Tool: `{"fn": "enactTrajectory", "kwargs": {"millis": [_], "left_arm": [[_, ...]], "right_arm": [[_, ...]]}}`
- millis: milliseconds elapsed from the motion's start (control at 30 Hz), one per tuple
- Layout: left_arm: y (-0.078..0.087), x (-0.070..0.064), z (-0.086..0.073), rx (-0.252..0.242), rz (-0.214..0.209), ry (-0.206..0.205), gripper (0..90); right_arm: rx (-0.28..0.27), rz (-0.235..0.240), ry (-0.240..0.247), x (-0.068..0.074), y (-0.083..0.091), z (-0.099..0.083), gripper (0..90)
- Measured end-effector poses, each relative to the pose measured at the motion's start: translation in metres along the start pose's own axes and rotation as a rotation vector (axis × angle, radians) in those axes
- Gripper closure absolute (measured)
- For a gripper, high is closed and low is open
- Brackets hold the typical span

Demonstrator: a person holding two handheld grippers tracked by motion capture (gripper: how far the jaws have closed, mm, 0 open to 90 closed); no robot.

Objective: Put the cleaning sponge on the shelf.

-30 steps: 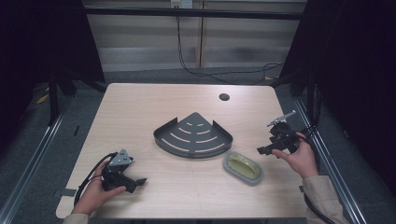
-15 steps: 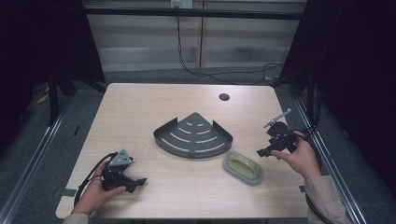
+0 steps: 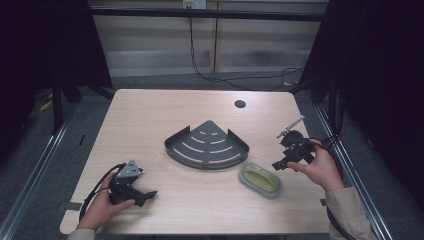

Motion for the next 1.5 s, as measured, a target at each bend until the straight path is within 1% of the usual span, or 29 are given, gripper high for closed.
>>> {"fn": "enactTrajectory", "kwargs": {"millis": [67, 100, 167, 300, 333, 400, 433, 467, 500, 733, 800, 900, 1200, 1333, 1500], "left_arm": [[0.000, 0.000, 0.000, 0.000, 0.000, 0.000, 0.1], [0.000, 0.000, 0.000, 0.000, 0.000, 0.000, 0.1], [0.000, 0.000, 0.000, 0.000, 0.000, 0.000, 0.1], [0.000, 0.000, 0.000, 0.000, 0.000, 0.000, 0.1], [0.000, 0.000, 0.000, 0.000, 0.000, 0.000, 0.1], [0.000, 0.000, 0.000, -0.001, 0.001, -0.001, 0.1], [0.000, 0.000, 0.000, 0.000, 0.000, 0.000, 0.1], [0.000, 0.000, 0.000, 0.000, 0.000, 0.000, 0.1], [0.000, 0.000, 0.000, -0.001, 0.001, 0.000, 0.1], [0.000, 0.000, 0.000, 0.000, 0.001, -0.001, 0.1], [0.000, 0.000, 0.000, 0.000, 0.000, 0.000, 0.1], [0.000, 0.000, 0.000, -0.001, 0.000, 0.001, 0.1], [0.000, 0.000, 0.000, -0.003, -0.002, 0.001, 0.1], [0.000, 0.000, 0.000, -0.003, -0.002, 0.001, 0.1], [0.000, 0.000, 0.000, -0.004, -0.001, 0.000, 0.1]], "right_arm": [[0.003, -0.001, 0.014, 0.002, 0.001, 0.002, 28.3], [0.006, 0.002, 0.009, 0.004, 0.001, 0.002, 28.3], [0.015, 0.007, 0.028, 0.008, 0.001, 0.005, 28.8], [0.020, 0.010, 0.040, 0.012, 0.001, 0.007, 29.6], [0.025, 0.013, 0.035, 0.014, 0.001, 0.007, 29.6], [0.028, 0.015, 0.043, 0.015, 0.000, 0.008, 29.6], [0.029, 0.014, 0.055, 0.015, -0.001, 0.008, 29.6], [0.036, 0.019, 0.040, 0.017, -0.002, 0.008, 29.6], [0.038, 0.021, 0.049, 0.017, -0.002, 0.008, 29.6], [0.049, 0.031, 0.068, 0.022, -0.008, 0.011, 30.5], [0.052, 0.034, 0.064, 0.023, -0.008, 0.011, 30.6], [0.053, 0.041, 0.079, 0.025, -0.010, 0.012, 30.7], [0.079, 0.069, 0.085, 0.030, -0.021, 0.011, 32.0], [0.072, 0.083, 0.085, 0.031, -0.022, 0.012, 32.6], [0.070, 0.086, 0.087, 0.032, -0.022, 0.012, 34.1]]}}
Point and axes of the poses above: each handheld gripper's, and its own axes: y roughly backward along the jaws, z roughly out of its top, x roughly to its left, the point moved 9 cm from there along -y, roughly forward along the jaws, and after that the axes turned 13 degrees about z, right-handed, at the moved point
